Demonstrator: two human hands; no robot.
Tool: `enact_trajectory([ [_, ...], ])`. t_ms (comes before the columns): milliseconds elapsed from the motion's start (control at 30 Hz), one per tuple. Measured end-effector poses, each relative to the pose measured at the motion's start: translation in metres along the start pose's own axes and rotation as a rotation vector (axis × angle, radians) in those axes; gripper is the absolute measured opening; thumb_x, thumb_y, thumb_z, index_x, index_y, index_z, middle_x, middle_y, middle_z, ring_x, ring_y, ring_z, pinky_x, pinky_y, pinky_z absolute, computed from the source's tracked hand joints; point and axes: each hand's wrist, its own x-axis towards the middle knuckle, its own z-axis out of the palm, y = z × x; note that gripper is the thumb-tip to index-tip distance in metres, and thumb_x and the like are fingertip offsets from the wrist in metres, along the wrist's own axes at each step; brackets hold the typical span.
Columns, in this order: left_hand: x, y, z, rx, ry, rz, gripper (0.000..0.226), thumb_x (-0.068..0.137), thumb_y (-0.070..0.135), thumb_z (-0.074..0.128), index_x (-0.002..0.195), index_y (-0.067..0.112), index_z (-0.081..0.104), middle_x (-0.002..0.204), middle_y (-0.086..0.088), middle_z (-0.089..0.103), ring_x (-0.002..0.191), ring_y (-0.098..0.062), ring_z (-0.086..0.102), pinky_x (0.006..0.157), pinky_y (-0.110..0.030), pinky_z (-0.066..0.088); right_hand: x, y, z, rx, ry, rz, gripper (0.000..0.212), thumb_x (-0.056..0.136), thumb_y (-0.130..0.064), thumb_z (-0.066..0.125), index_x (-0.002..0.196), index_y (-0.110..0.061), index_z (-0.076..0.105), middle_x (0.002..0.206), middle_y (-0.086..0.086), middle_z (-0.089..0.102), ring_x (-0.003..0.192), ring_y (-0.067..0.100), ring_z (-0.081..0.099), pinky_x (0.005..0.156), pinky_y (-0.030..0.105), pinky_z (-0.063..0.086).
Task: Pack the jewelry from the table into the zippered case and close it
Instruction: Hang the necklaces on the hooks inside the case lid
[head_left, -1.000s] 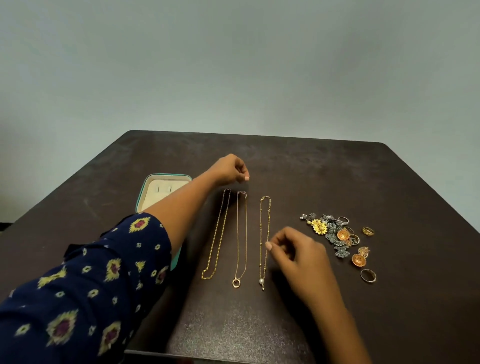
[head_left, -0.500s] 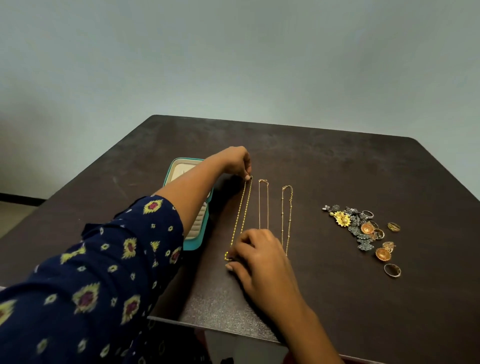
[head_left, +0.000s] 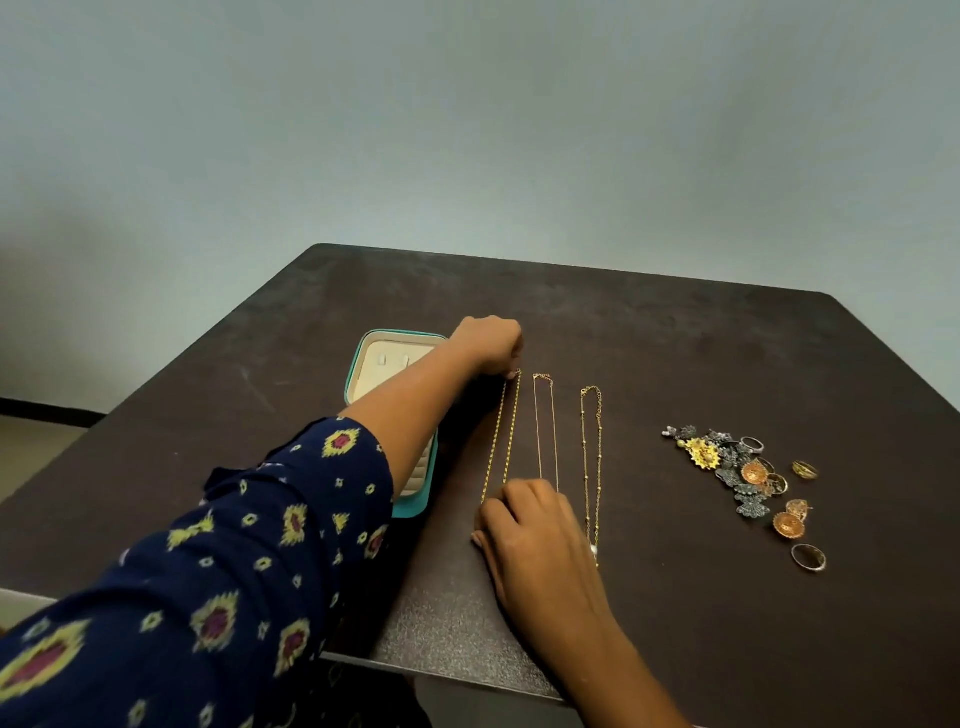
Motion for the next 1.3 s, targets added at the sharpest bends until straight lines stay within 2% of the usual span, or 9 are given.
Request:
enact_trajectory([
  [200, 0.003, -0.001, 0.0, -0.05, -0.031, -0.008, 0.013, 0.084, 0.017, 0.058, 0.095, 0.012, 0.059, 0.105, -0.011, 0.062, 0.098, -0.028, 0.057, 0.086, -0.036, 0.043, 0.0, 0.0, 0.002, -0.024, -0.022, -0.028, 0.008, 0.081, -0.022, 0.053, 0.075, -0.02, 0.048, 0.079, -0.007, 0.047, 0.077, 0.012, 0.038, 0.069, 0.028, 0.029],
  [400, 0.002, 0.001, -0.002, -0.311, 0.009, -0.061, 0.007, 0.079, 0.009, 0.062, 0.08, 0.012, 0.055, 0.089, -0.009, 0.06, 0.086, -0.025, 0.059, 0.08, -0.035, 0.049, 0.001, -0.001, -0.003, 0.063, -0.02, -0.096, 0.003, 0.084, -0.022, 0.044, 0.082, -0.02, 0.044, 0.084, -0.006, 0.05, 0.08, 0.013, 0.043, 0.074, 0.027, 0.031],
  [600, -0.01, 0.01, -0.011, -0.729, -0.044, -0.084, 0.023, 0.084, -0.004, 0.053, 0.066, 0.008, 0.047, 0.065, -0.01, 0.059, 0.055, -0.016, 0.056, 0.046, -0.016, 0.045, 0.001, 0.0, -0.005, 0.151, 0.004, -0.119, 0.016, 0.084, -0.016, 0.054, 0.084, -0.021, 0.039, 0.079, -0.007, 0.052, 0.075, 0.01, 0.036, 0.072, 0.023, 0.028],
  [800, -0.02, 0.023, -0.024, -1.237, -0.145, -0.385, 0.016, 0.089, 0.005, 0.047, 0.076, 0.008, 0.055, 0.052, -0.001, 0.062, 0.045, -0.009, 0.059, 0.052, -0.02, 0.044, 0.001, -0.001, -0.009, 0.216, 0.02, -0.133, 0.006, 0.088, -0.02, 0.046, 0.085, -0.02, 0.042, 0.078, -0.005, 0.053, 0.074, 0.013, 0.04, 0.071, 0.023, 0.031],
  [900, -0.028, 0.028, -0.033, -1.408, -0.167, -0.455, 0.016, 0.091, 0.005, 0.041, 0.082, 0.011, 0.053, 0.065, -0.004, 0.057, 0.044, -0.009, 0.057, 0.051, -0.019, 0.042, 0.001, -0.002, -0.011, 0.237, 0.02, -0.129, 0.004, 0.089, -0.021, 0.045, 0.086, -0.021, 0.043, 0.079, -0.005, 0.053, 0.075, 0.011, 0.04, 0.071, 0.023, 0.03],
  [1000, -0.038, 0.026, -0.041, -1.463, -0.14, -0.433, 0.021, 0.093, 0.004, 0.036, 0.086, 0.008, 0.056, 0.068, -0.005, 0.053, 0.053, -0.01, 0.055, 0.044, -0.018, 0.046, -0.002, -0.003, -0.014, 0.388, 0.047, -0.021, 0.008, 0.089, -0.021, 0.042, 0.096, -0.024, 0.046, 0.084, -0.005, 0.054, 0.08, 0.007, 0.04, 0.072, 0.02, 0.034],
  [1067, -0.046, 0.025, -0.045, -1.486, -0.096, -0.401, 0.022, 0.094, 0.004, 0.037, 0.086, 0.006, 0.057, 0.068, -0.005, 0.054, 0.048, -0.008, 0.058, 0.044, -0.016, 0.047, -0.002, -0.001, -0.018, 0.491, 0.077, 0.038, 0.017, 0.087, -0.02, 0.043, 0.101, -0.028, 0.047, 0.088, -0.007, 0.054, 0.083, 0.004, 0.043, 0.072, 0.017, 0.037],
  [1167, -0.058, 0.024, -0.047, -1.487, 0.011, -0.357, 0.013, 0.09, 0.006, 0.051, 0.085, 0.002, 0.062, 0.07, -0.007, 0.06, 0.047, -0.008, 0.061, 0.048, -0.018, 0.051, 0.001, 0.0, -0.024, 0.715, 0.088, 0.125, 0.02, 0.081, -0.015, 0.046, 0.087, -0.031, 0.056, 0.085, -0.012, 0.058, 0.081, 0.002, 0.052, 0.071, 0.014, 0.04],
  [1300, -0.08, 0.027, -0.048, -1.478, 0.137, -0.289, 0.004, 0.085, 0.005, 0.06, 0.084, 0.005, 0.064, 0.072, -0.006, 0.064, 0.056, -0.01, 0.063, 0.057, -0.021, 0.052, 0.011, -0.002, -0.039, 1.16, 0.101, 0.425, 0.024, 0.08, -0.001, 0.055, 0.075, -0.021, 0.067, 0.072, -0.004, 0.067, 0.069, 0.007, 0.063, 0.068, 0.021, 0.05],
])
